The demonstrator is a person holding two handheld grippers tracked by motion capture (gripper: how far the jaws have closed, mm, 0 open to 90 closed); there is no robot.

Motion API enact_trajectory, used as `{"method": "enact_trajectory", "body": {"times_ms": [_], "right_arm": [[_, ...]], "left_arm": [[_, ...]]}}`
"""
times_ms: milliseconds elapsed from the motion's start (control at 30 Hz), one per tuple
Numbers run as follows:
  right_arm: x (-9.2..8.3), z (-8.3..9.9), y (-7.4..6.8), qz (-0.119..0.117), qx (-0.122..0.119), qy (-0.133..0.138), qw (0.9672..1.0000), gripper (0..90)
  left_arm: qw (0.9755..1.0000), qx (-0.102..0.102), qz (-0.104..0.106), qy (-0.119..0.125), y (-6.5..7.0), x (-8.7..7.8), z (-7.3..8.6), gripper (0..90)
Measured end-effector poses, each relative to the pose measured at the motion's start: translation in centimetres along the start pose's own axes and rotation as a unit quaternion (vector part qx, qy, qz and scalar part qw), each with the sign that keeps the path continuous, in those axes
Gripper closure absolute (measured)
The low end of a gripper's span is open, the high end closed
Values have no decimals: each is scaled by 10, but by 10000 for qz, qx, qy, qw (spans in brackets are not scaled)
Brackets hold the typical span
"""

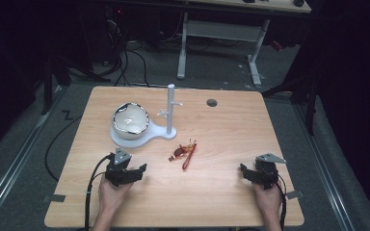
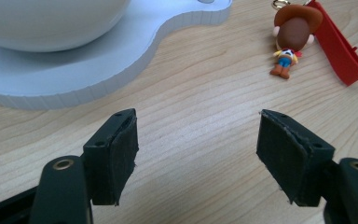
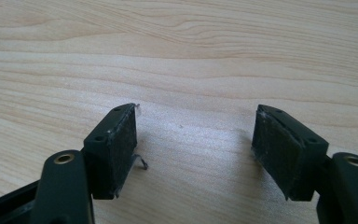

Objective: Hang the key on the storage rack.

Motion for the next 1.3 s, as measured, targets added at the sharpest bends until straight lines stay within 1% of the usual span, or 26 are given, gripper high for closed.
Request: {"method": "enact_trajectory", "body": {"times_ms": [133,200,267,500,600,700,767,833,933,967,1067,1100,1233,1300], "right_arm": [[0,0,0,-1,0,0,10000,312],[0,0,0,0,-1,1,10000,312],[0,0,0,-1,0,1,10000,312],[0,0,0,-1,0,1,10000,312],[0,0,0,-1,-1,1,10000,312],[0,0,0,-2,1,0,10000,312],[0,0,0,-1,1,0,10000,312],[0,0,0,-1,0,0,10000,312],[0,0,0,-1,0,0,10000,312],[0,0,0,-1,0,1,10000,312],[0,0,0,0,0,0,10000,312],[0,0,0,-1,1,1,10000,312],[0,0,0,-1,0,1,10000,312],[0,0,0,-2,0,1,10000,312]], "left_arm": [[10000,24,42,60,2,0,-5,297],[9999,0,116,97,4,0,-7,302],[9999,30,79,95,4,0,-9,301],[9996,81,238,164,11,3,-18,306],[9993,17,319,211,12,5,-20,310],[9993,3,320,200,12,7,-21,309],[9994,54,291,161,14,7,-22,309],[9994,58,285,175,15,8,-24,310],[9994,169,252,167,19,10,-31,317],[9992,182,267,224,21,10,-33,319],[9992,204,277,201,23,12,-35,326],[9991,254,285,174,26,15,-39,326],[9988,331,323,180,31,19,-45,328],[9987,324,349,200,33,20,-46,332]]}}
Point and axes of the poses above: each handheld gripper's, and its own axes: x roughly forward along the jaws, z roughly out of its underside, y roughly to its right, the point moved 3 cm from there along x, roughly forward along the jaws, and after that the axes turned 9 degrees about -y, right-handed, at the moved point
